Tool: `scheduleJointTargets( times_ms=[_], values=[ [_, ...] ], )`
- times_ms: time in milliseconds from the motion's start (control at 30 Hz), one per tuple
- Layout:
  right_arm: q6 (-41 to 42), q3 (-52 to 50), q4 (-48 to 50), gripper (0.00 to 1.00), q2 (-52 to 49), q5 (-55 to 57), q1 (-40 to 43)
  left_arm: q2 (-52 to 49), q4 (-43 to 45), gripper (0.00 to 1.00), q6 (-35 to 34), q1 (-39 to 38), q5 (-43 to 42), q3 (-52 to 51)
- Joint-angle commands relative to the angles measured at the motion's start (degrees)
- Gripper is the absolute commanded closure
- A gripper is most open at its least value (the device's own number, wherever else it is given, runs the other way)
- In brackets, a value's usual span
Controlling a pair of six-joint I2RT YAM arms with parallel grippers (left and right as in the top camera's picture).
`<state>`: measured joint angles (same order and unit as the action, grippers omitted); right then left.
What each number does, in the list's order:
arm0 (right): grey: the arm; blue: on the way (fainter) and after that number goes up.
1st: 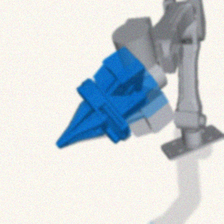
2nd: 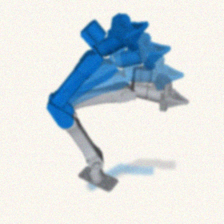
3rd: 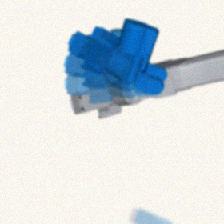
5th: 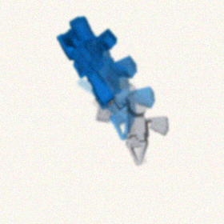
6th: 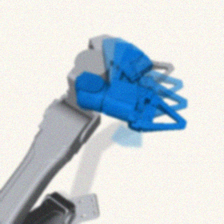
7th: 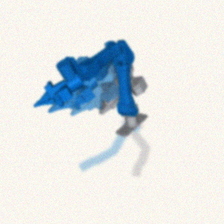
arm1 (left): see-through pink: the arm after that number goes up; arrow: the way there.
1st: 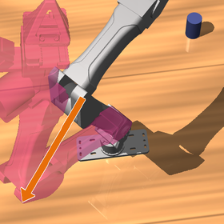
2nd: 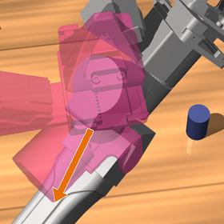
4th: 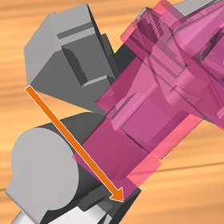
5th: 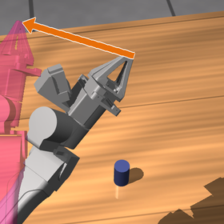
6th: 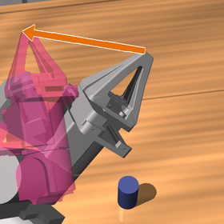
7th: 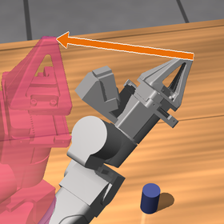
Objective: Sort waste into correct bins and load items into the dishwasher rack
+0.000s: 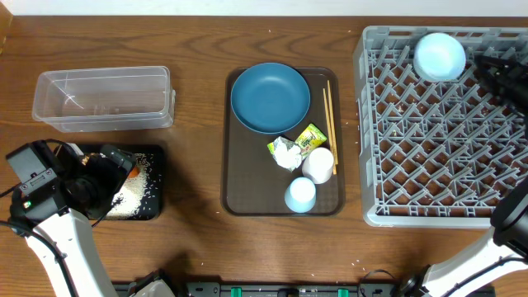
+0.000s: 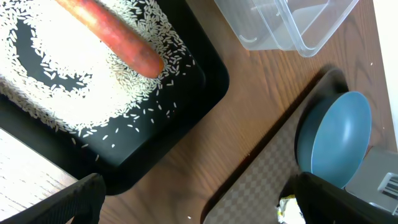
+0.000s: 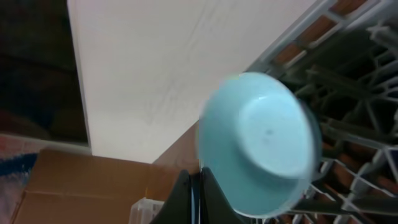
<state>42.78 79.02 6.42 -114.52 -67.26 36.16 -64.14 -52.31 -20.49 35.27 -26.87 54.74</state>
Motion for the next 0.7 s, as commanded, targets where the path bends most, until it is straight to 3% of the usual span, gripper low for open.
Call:
scheduleJointTargets(
  times_ms=[0, 333, 433, 500, 667],
  values=[
    [-0.2, -0.1, 0.4, 0.99, -1.0, -2.3, 0.1, -0.2, -0.1, 0.02, 1.4, 0.3, -0.5, 0.1],
    [-3.7, 0.5, 3.6, 0.98, -0.1, -0.9, -7.2, -0.2, -0.1, 0.02, 1.4, 0.3, -0.5, 0.1],
    [-6.1, 1.2, 2.4, 0.85, 0.4, 3.1, -11.0, -0.2, -0.1, 0.02, 1.4, 0.3, -0.5, 0.1],
    [-9.6, 2.5, -1.6, 0.69, 0.9, 8.0, -14.1, -0.2, -0.1, 0.02, 1.4, 0.3, -0.5, 0.1],
    [-26.3, 10.1, -25.0, 0.60, 2.9, 31.9, -21.2, -0.2, -0.1, 0.02, 1.4, 0.3, -0.5, 0.1]
  ],
)
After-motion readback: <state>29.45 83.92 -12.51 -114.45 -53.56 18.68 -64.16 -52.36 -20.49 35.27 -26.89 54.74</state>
